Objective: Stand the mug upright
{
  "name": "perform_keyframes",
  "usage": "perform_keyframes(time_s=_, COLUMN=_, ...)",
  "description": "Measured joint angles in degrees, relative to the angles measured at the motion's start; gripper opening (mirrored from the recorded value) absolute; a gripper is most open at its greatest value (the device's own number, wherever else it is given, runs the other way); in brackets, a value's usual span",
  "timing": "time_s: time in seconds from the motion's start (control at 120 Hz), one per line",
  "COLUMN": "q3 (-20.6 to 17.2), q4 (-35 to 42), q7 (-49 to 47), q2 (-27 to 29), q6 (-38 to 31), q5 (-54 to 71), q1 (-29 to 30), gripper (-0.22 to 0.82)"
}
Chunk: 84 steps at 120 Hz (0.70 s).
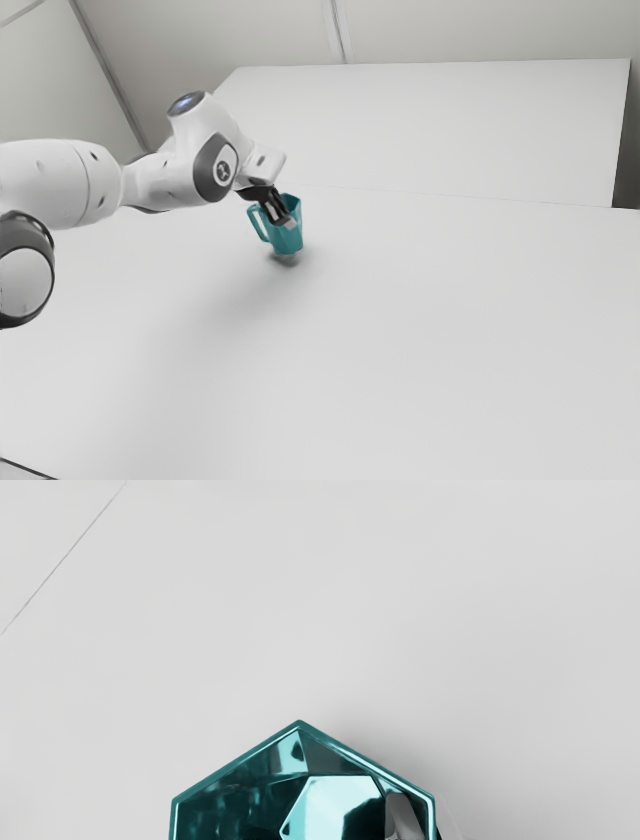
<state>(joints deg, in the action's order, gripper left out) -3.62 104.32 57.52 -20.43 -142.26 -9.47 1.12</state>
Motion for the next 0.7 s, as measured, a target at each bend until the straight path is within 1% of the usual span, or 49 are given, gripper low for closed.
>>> perform_keyframes(time_s=0.142, q3=0.11, q4=0.52, q7=-1.84, q2=-0.66, q6=-10.28, q5=3.32, q1=-1.46, gripper=-0.18)
perform_keyframes(time_s=0.283, q3=0.12, q4=0.67, q7=-3.24, q2=-2.44, q6=-16.28, q5=-1.1, q1=-1.57, gripper=-0.18)
perform_keyframes(time_s=0.467, q3=0.12, q4=0.56, q7=-4.49, q2=-4.61, q6=-19.98, q5=-6.97, q1=-1.6, gripper=-0.18)
perform_keyframes(time_s=0.592, q3=0.12, q4=0.29, q7=-5.09, q2=-6.87, q6=-21.14, q5=-8.44, q1=-1.95, gripper=-0.18)
perform_keyframes(time_s=0.7, q3=0.12, q4=0.22, q7=-5.48, q2=-7.4, q6=-21.66, q5=-8.69, q1=-2.27, gripper=-0.18)
